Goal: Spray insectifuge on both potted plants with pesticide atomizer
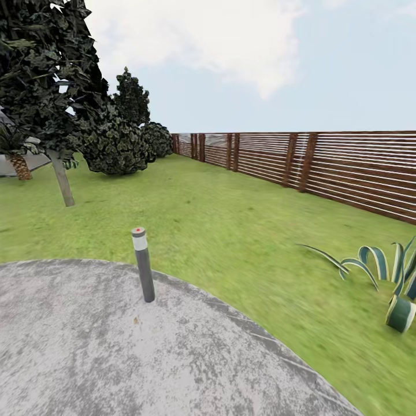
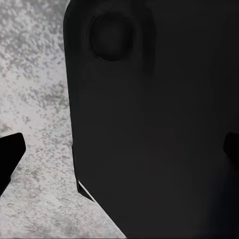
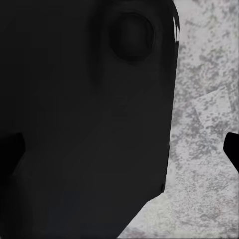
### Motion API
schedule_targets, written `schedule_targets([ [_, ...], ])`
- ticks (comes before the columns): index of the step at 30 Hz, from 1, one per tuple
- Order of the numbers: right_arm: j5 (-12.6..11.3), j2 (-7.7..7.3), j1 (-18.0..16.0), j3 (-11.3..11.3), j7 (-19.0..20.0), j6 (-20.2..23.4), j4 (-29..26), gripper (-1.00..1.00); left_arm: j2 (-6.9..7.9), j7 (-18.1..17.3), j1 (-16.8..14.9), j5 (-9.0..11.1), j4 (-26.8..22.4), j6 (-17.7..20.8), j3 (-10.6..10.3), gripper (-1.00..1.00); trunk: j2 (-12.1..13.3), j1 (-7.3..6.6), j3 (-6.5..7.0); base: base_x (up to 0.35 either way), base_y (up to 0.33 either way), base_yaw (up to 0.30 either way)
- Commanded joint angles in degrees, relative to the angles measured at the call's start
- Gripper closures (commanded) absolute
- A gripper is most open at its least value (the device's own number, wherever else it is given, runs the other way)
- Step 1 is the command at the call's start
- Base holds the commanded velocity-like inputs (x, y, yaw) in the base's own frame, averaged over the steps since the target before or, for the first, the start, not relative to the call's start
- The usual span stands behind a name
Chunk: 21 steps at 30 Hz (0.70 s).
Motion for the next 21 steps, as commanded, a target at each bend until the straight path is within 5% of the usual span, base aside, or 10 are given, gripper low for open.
schedule_targets([
  [1, 0.1, 0.33, -0.3, 0.1, 0.0, -0.2, -0.3, -1.00, -0.09, -0.1, 0.0, 0.0, 0.0, -0.1, 0.0, -1.00, 0.0, 0.00, -0.03, 0.000, 0.000, 0.000],
  [12, 0.0, 2.26, -1.4, -0.1, -0.2, -0.2, -2.1, -1.00, -0.09, -0.1, 0.0, -0.1, -0.1, -0.1, 0.0, -1.00, 0.0, 0.00, -0.03, 0.000, 0.000, 0.000],
  [21, 0.0, 0.75, -1.4, -0.2, -0.3, -2.8, -5.0, -1.00, 0.83, -0.1, -0.2, -0.2, -2.5, -2.6, -0.1, -1.00, 0.0, 0.00, -0.03, 0.000, 0.000, 0.000],
])
